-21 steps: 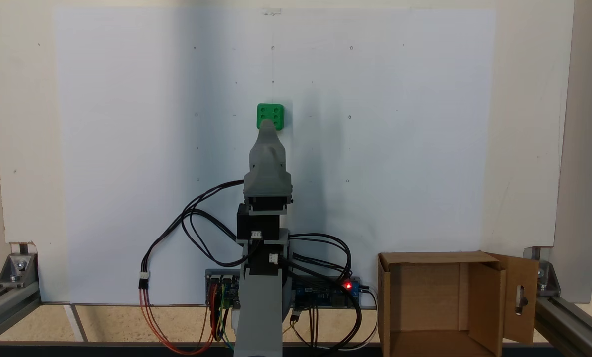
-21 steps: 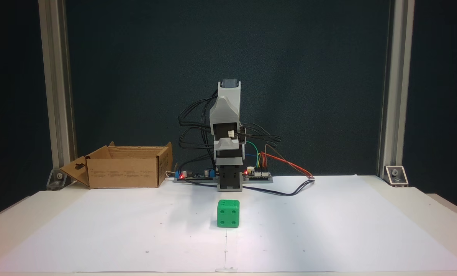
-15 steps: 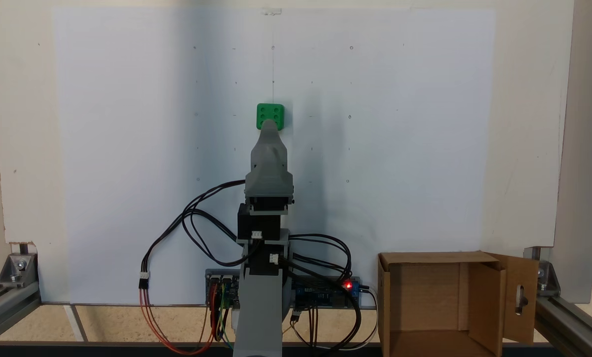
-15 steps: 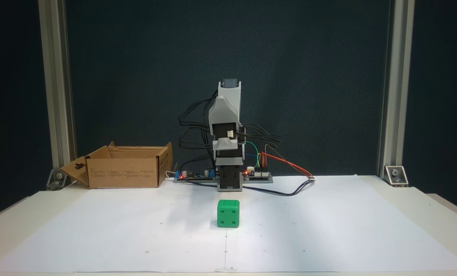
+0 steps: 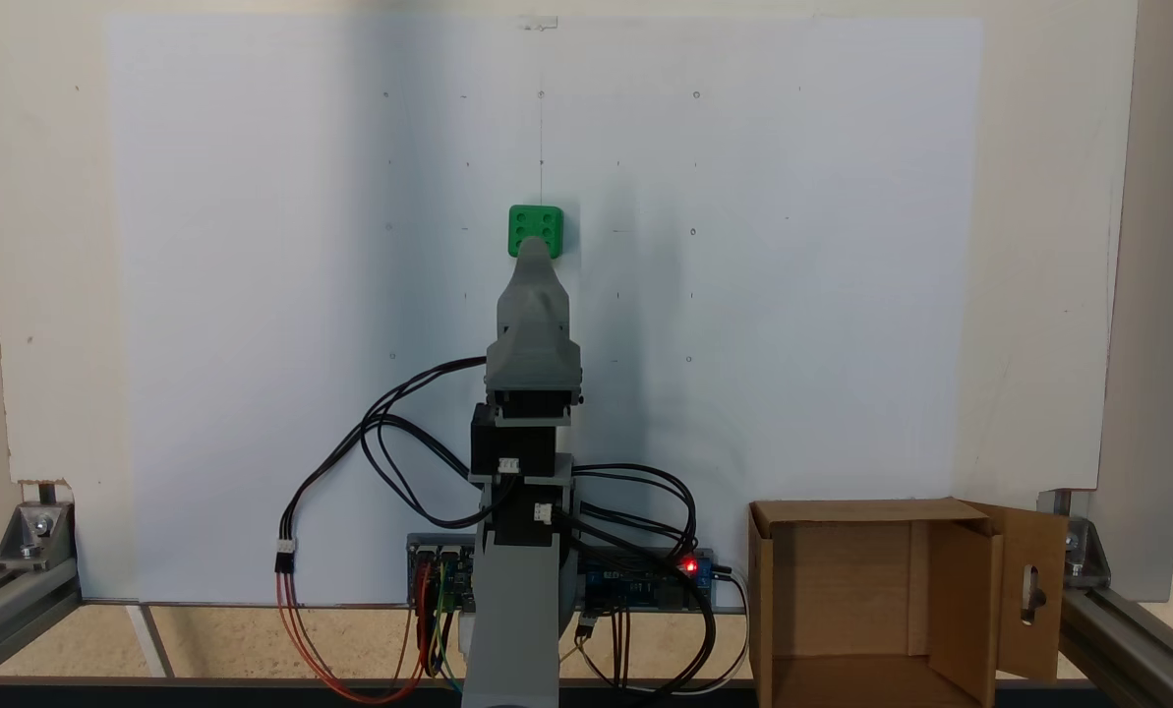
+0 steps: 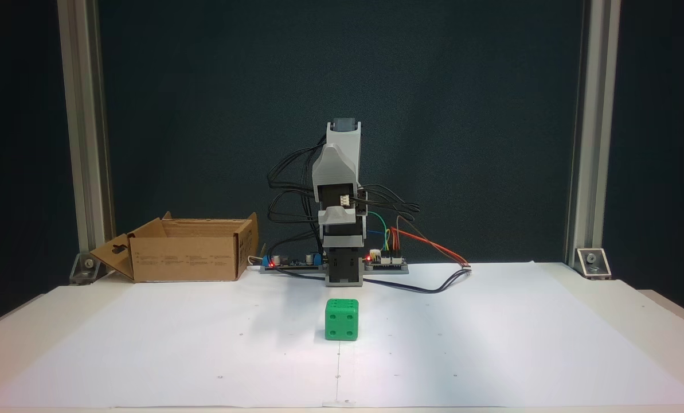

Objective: Grasp a green dice and put it in the bin.

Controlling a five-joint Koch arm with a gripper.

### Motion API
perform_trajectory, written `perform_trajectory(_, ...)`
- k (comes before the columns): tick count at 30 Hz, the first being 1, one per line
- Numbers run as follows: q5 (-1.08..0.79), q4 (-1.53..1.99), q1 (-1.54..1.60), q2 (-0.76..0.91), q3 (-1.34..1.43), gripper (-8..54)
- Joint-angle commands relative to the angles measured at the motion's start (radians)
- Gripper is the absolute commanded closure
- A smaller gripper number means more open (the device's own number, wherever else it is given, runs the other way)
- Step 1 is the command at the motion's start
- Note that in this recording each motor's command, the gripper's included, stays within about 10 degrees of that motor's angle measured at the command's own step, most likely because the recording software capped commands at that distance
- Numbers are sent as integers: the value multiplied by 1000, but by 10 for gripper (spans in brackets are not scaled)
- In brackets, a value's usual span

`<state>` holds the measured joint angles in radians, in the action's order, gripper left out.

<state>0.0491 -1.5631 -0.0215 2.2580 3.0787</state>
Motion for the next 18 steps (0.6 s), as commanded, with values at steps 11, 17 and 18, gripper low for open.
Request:
perform_trajectory(11, 67, -60, 61, 110, 52, 4)
perform_trajectory(17, 72, -54, 72, 110, 52, 6)
perform_trajectory(18, 72, -54, 69, 110, 52, 7)
